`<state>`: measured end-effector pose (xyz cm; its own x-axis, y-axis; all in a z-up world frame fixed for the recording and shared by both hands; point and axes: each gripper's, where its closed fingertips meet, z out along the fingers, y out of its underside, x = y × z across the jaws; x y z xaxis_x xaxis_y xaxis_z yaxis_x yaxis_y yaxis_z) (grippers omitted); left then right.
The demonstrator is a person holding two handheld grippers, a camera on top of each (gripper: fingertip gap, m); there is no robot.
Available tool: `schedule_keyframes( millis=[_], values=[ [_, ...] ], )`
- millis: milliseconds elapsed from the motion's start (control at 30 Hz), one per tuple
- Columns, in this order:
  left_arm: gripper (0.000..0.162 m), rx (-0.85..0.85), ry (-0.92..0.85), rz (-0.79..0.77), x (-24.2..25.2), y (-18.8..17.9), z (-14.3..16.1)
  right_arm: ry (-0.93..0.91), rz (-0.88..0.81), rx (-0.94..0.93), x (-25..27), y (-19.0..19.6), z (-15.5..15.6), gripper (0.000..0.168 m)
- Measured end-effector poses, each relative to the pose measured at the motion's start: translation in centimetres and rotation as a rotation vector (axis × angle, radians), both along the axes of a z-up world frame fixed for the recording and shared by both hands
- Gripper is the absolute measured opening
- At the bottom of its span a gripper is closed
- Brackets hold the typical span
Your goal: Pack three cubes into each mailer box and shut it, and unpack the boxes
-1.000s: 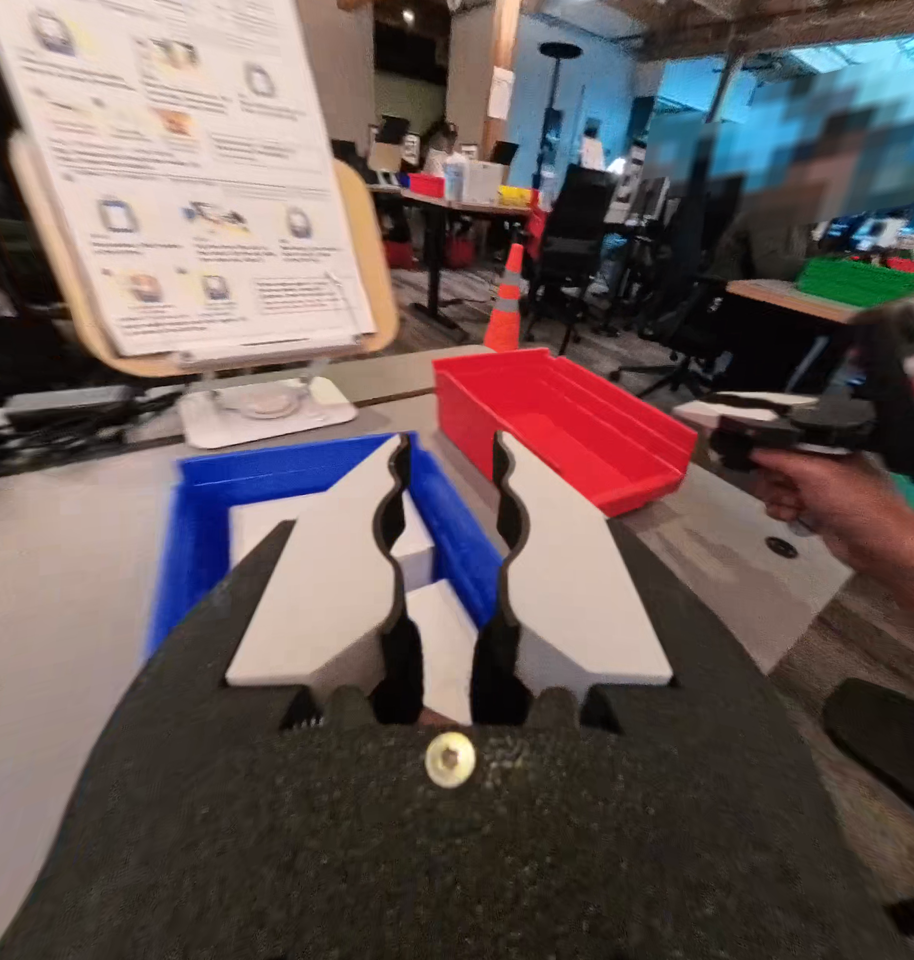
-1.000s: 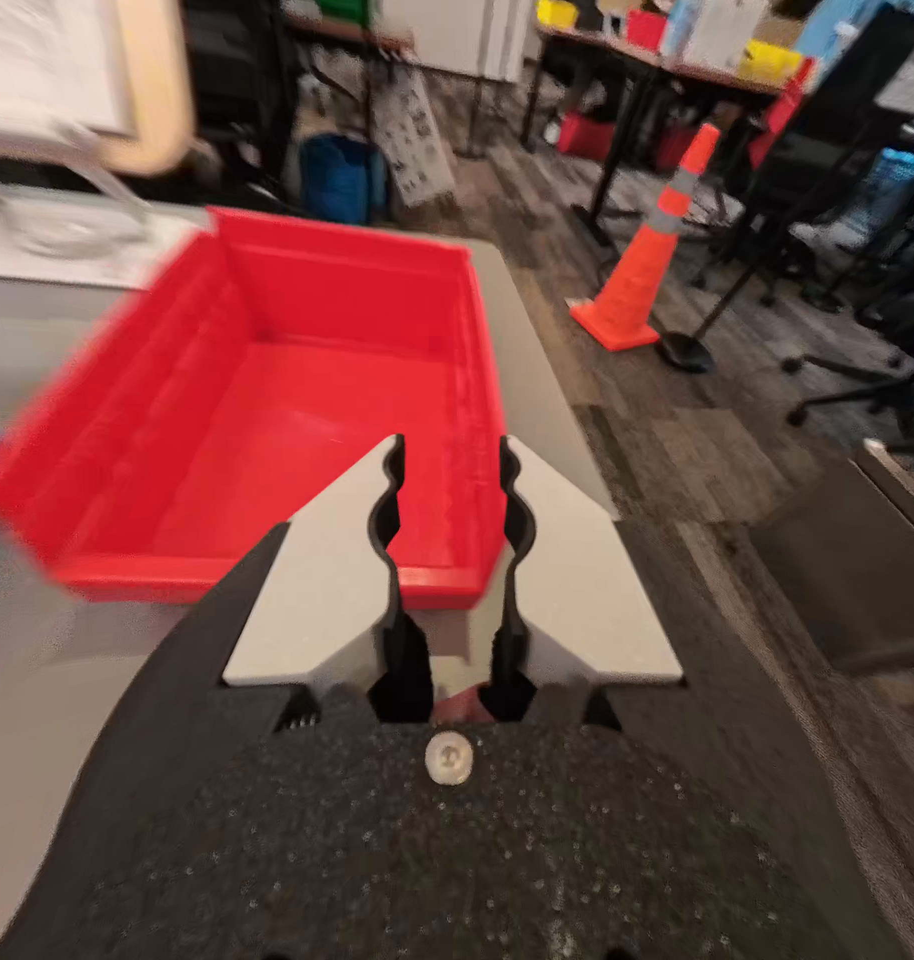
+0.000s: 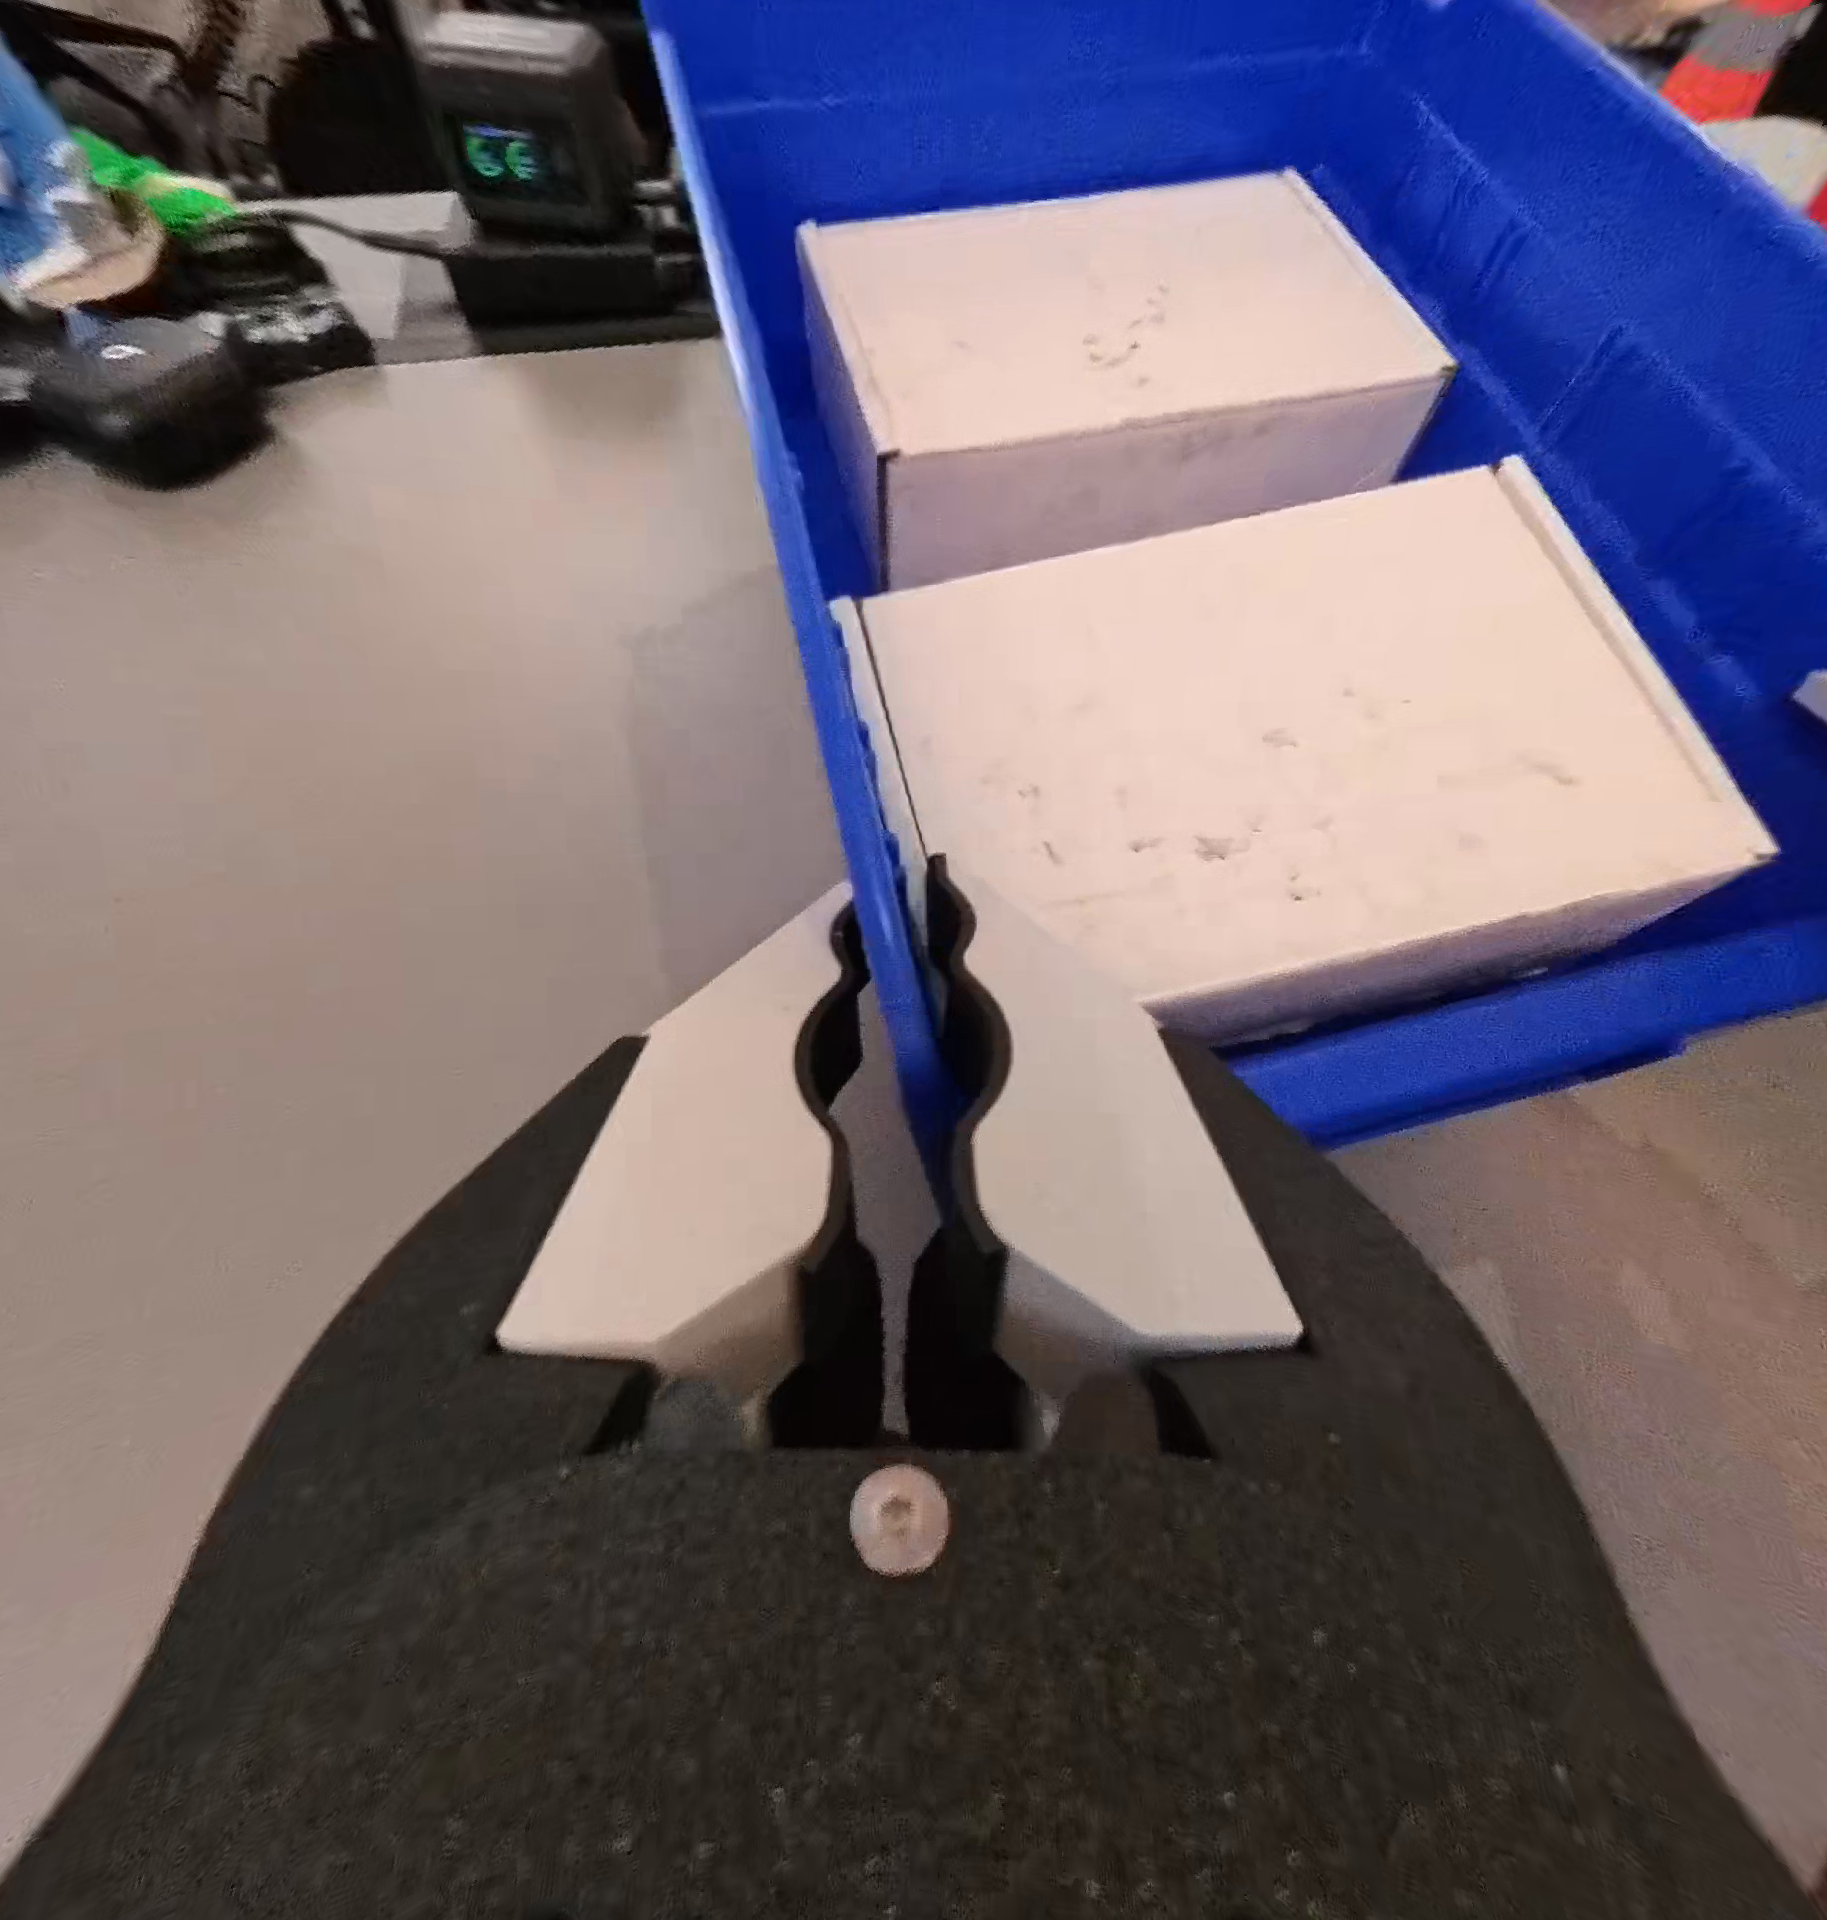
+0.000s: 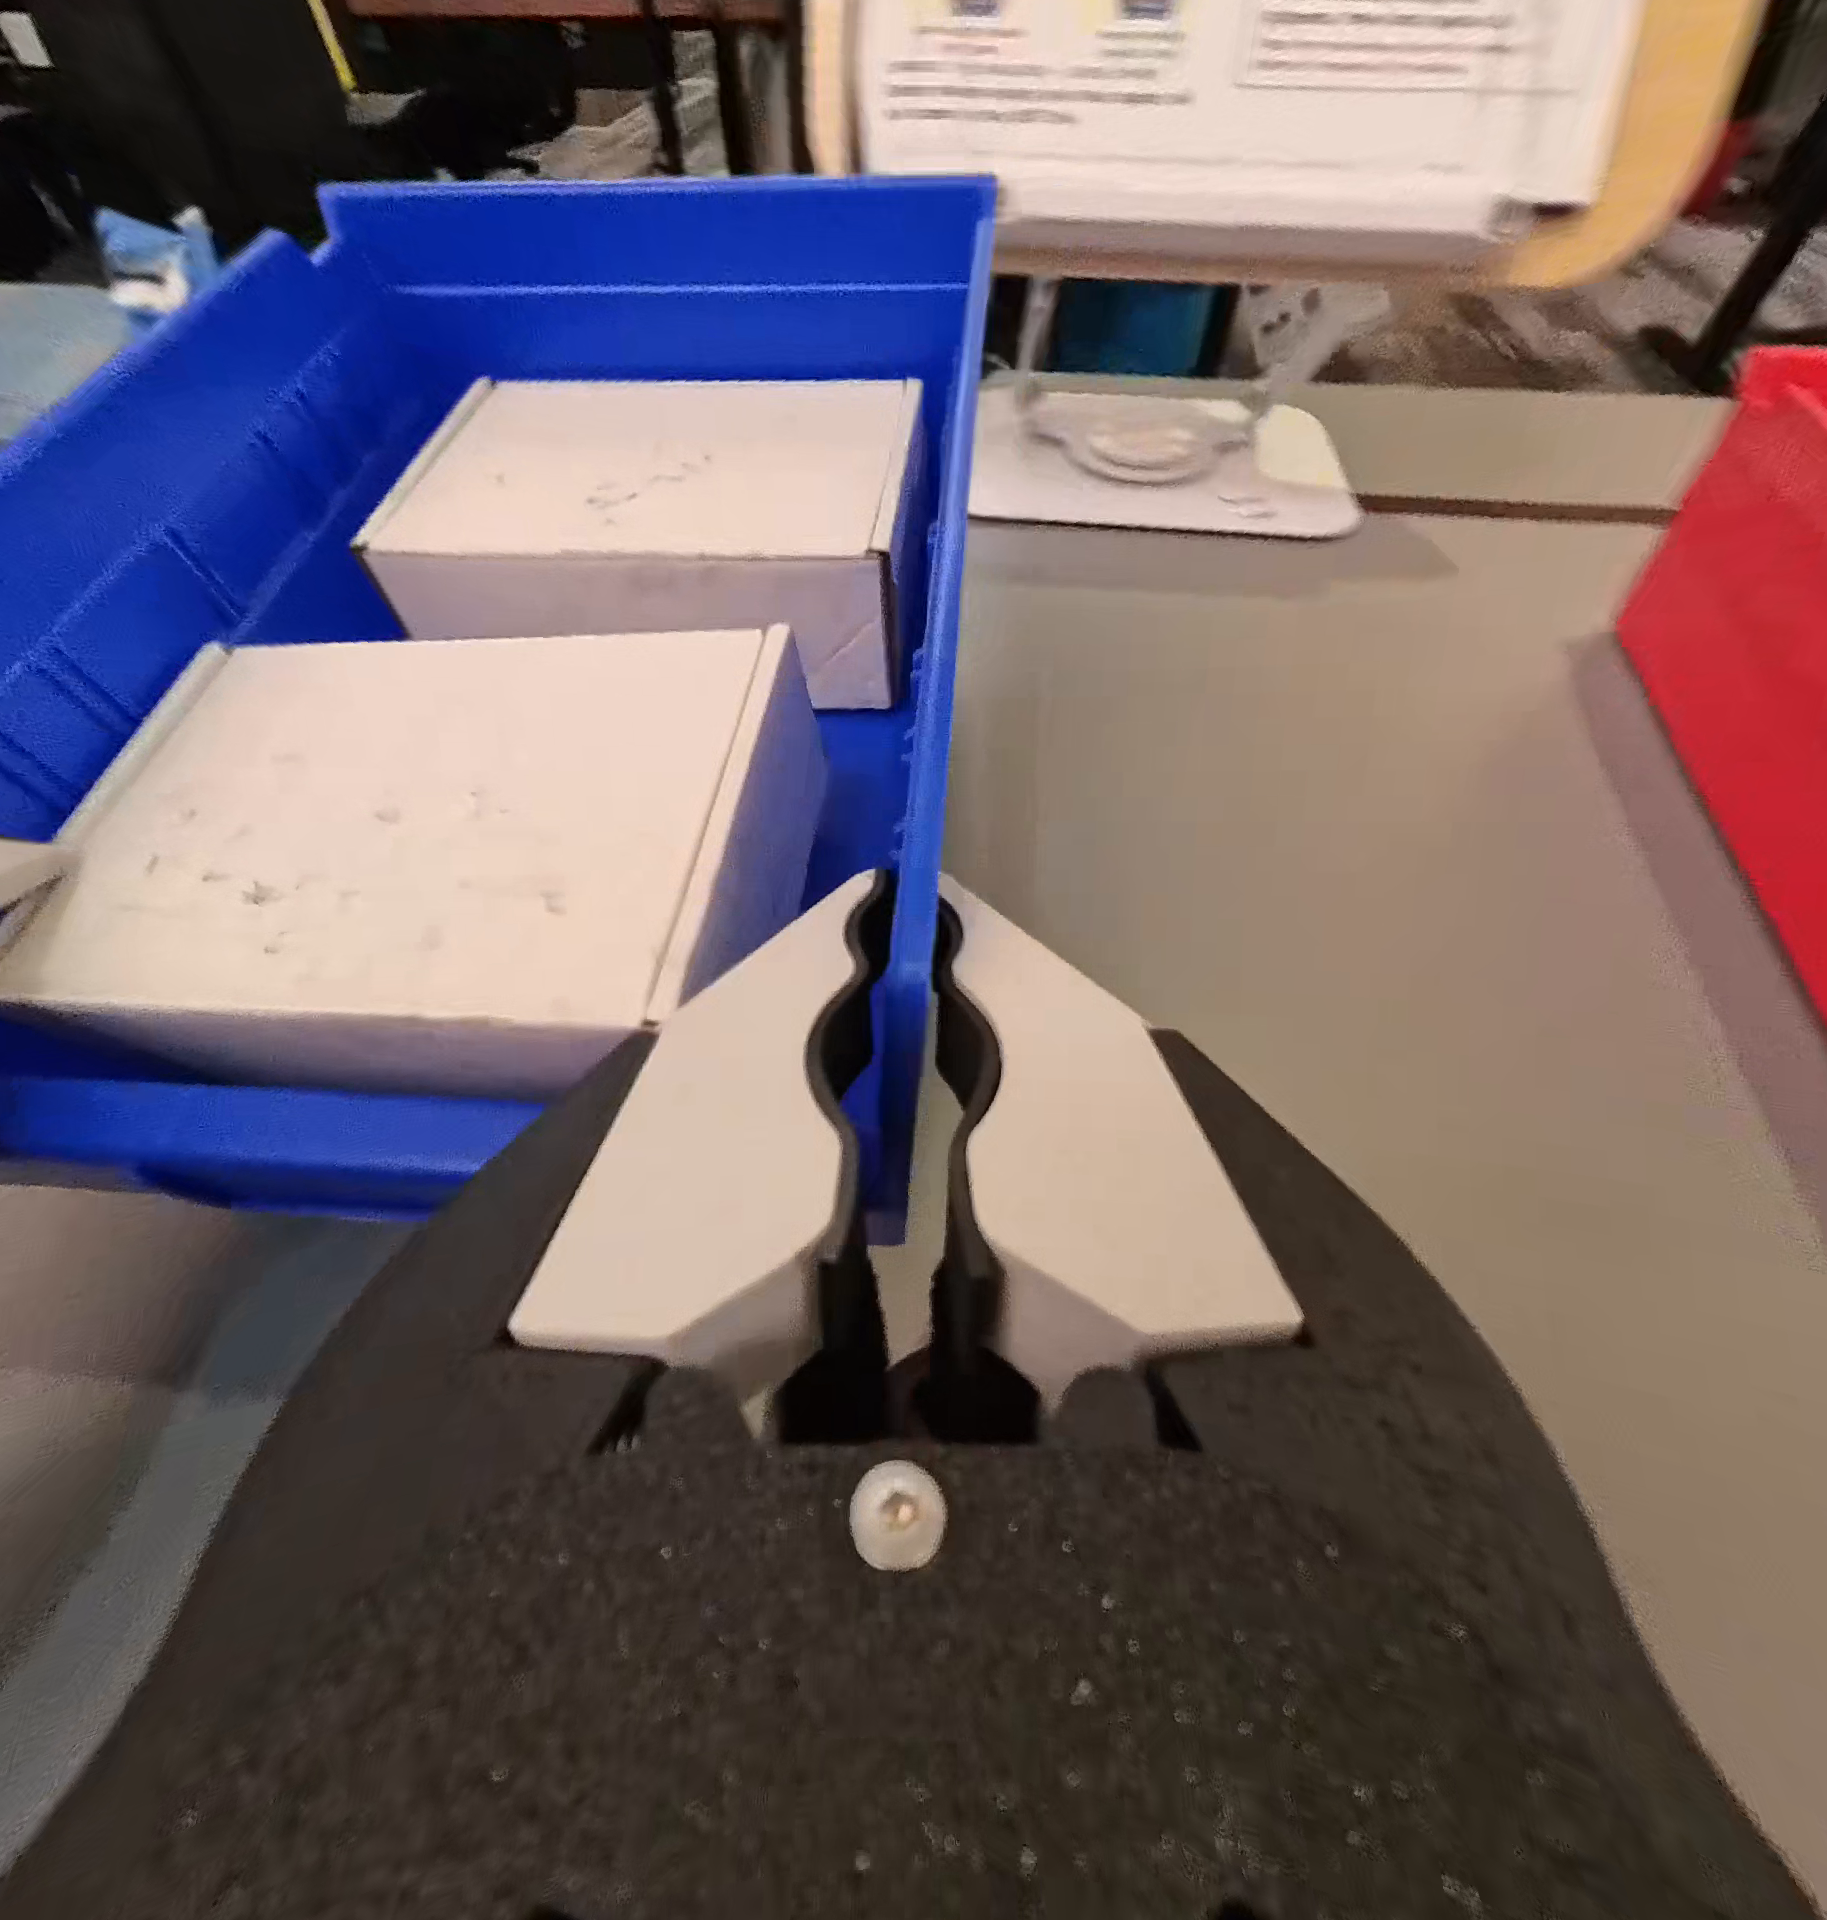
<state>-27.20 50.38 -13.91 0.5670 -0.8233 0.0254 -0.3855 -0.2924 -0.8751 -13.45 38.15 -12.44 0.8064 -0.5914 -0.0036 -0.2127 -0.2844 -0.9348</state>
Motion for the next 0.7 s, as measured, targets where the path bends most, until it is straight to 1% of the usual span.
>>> schedule_keyframes(
  millis=[67,133,233,300,367,400,567,600,667,700],
  values=[
    [0.006,0.025,0.006,0.044,-1.7,3.5,0.3,-0.005,0.032,0.008,-1.2,3.8,-0.5,0.003],
    [0.005,0.071,0.023,0.057,-2.9,6.5,0.3,-0.021,0.051,0.017,-2.3,6.8,-0.9,0.003],
    [0.006,0.059,0.020,0.079,-4.2,9.7,-0.2,-0.028,0.073,0.006,-3.6,9.7,-1.6,0.004],
    [0.005,0.008,0.016,0.096,-4.8,10.6,-1.2,-0.004,0.077,-0.025,-4.1,10.6,-2.5,0.004],
    [0.007,-0.043,0.036,0.099,-5.3,10.9,-2.6,0.038,0.086,-0.056,-4.5,10.9,-3.6,0.004],
    [0.002,-0.055,0.014,0.109,-5.4,11.1,-2.6,0.041,0.085,-0.041,-4.6,10.8,-3.6,0.004],
    [0.004,-0.140,-0.063,0.146,-5.5,11.4,-2.6,0.055,0.191,-0.060,-5.3,10.8,-3.6,0.009],
    [0.008,-0.163,-0.095,0.146,-5.5,11.3,-2.3,0.065,0.229,-0.063,-5.5,10.3,-3.3,0.010],
    [0.027,-0.164,-0.187,0.185,-6.3,11.5,-0.7,0.057,0.331,-0.067,-6.0,8.5,-2.2,0.025],
    [0.031,-0.164,-0.218,0.205,-7.0,11.4,0.1,0.052,0.379,-0.064,-6.1,7.1,-1.5,0.030]
  ],
)
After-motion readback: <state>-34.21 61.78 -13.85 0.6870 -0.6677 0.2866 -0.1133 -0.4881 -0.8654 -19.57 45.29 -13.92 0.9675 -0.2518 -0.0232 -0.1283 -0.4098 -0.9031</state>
